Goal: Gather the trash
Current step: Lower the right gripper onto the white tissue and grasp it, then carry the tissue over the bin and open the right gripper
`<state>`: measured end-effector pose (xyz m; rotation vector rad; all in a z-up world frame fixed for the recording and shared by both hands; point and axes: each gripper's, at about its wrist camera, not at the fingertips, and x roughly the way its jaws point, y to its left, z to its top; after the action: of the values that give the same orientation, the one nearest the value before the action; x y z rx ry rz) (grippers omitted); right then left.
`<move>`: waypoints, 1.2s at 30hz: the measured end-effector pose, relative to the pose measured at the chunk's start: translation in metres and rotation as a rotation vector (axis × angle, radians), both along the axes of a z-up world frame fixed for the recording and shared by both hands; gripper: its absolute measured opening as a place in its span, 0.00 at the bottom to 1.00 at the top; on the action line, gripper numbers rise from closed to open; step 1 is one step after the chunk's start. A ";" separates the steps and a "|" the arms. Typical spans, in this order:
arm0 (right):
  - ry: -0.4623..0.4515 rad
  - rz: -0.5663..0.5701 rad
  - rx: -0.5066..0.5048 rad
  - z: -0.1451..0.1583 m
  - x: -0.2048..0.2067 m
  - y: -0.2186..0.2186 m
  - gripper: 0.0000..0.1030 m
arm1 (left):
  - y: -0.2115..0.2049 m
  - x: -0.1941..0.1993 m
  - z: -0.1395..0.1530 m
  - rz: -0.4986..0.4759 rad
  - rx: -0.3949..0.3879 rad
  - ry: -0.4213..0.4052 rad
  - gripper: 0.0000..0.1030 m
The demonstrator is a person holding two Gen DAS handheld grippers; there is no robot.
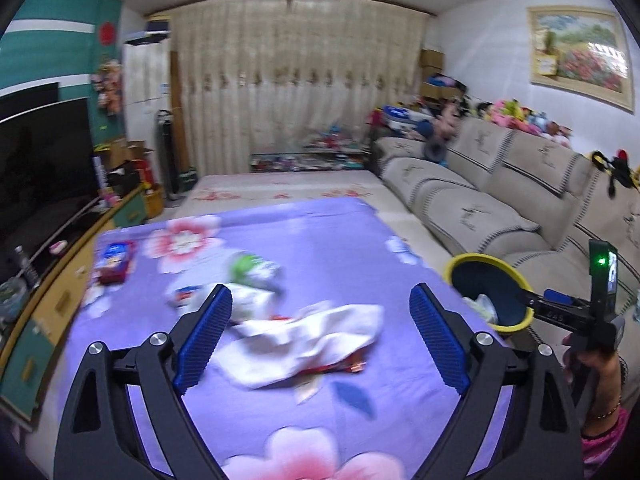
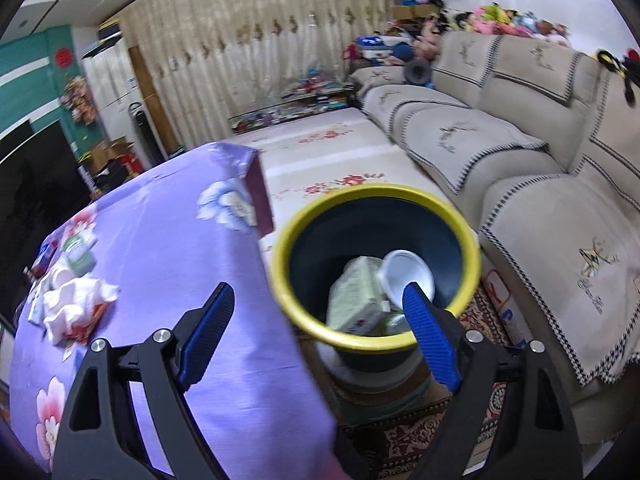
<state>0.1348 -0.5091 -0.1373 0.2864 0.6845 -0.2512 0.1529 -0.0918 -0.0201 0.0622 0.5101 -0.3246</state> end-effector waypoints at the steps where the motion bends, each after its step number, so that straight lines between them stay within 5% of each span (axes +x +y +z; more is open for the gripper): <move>1: 0.003 0.017 -0.007 0.001 0.002 0.008 0.79 | 0.011 -0.003 0.000 0.019 -0.002 -0.006 0.87; 13: 0.028 0.396 -0.016 0.006 0.050 0.158 0.79 | 0.104 -0.025 -0.009 0.200 -0.039 -0.020 0.87; 26: 0.081 0.619 -0.095 0.002 0.104 0.275 0.78 | 0.130 -0.019 -0.024 0.225 -0.089 0.013 0.87; 29: 0.132 0.588 -0.119 -0.010 0.119 0.280 0.65 | 0.133 -0.017 -0.027 0.227 -0.093 0.020 0.87; 31: 0.162 0.577 -0.121 -0.018 0.126 0.278 0.37 | 0.133 -0.016 -0.027 0.228 -0.097 0.023 0.87; 34: 0.161 0.583 -0.096 -0.020 0.128 0.275 0.11 | 0.135 -0.014 -0.029 0.231 -0.103 0.026 0.87; 36: 0.136 0.591 -0.082 -0.014 0.125 0.275 0.08 | 0.135 -0.012 -0.031 0.233 -0.106 0.032 0.87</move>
<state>0.2596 -0.2344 -0.1516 -0.0193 0.8598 0.2679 0.1410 0.0434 -0.0507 -0.1051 0.5257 -0.1246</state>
